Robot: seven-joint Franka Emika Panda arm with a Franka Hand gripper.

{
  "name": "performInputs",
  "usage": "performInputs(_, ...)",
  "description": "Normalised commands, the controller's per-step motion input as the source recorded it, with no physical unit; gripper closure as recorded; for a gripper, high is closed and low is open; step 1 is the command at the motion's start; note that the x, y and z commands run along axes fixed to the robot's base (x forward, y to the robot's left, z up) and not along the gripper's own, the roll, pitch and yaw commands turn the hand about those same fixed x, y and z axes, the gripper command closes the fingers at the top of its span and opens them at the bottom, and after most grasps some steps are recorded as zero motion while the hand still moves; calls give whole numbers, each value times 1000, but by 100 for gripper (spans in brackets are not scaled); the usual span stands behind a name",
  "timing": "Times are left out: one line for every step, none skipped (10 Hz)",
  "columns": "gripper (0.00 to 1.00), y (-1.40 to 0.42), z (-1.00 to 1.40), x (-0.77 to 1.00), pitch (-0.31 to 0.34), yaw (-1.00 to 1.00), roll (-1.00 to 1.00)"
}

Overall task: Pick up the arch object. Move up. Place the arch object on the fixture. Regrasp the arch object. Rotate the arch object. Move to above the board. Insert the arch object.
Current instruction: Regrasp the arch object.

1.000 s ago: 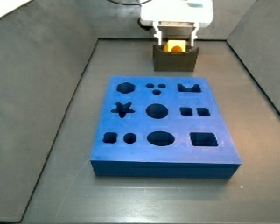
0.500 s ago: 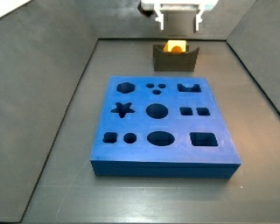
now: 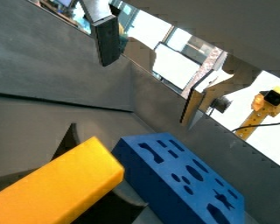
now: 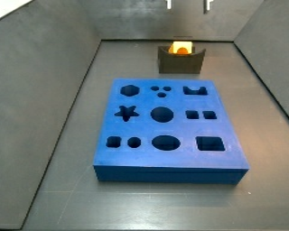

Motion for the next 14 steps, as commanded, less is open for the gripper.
performInputs(0,-817,666,-49,66,7,1000)
performInputs(0,-735,541,-55,57,6,1000)
performInputs(0,-573,329,-85,47,5,1000)
performInputs(0,-449,151,-81,42,5,1000)
performInputs(0,-271,27,-47,38,4,1000)
performInputs(0,-116,32,-37,37,4,1000)
performInputs(0,-24,29,-42,35,4,1000)
performInputs(0,-32,14,-37,32,4,1000)
performInputs(0,-36,12,-38,26,5,1000)
performInputs(0,-28,18,-47,21,5,1000)
performInputs(0,-25,6,-43,12,6,1000)
performInputs(0,-24,4,-43,7,7,1000)
performInputs(0,-21,6,-36,-2,8,1000)
performInputs(0,-19,5,-33,-6,9,1000)
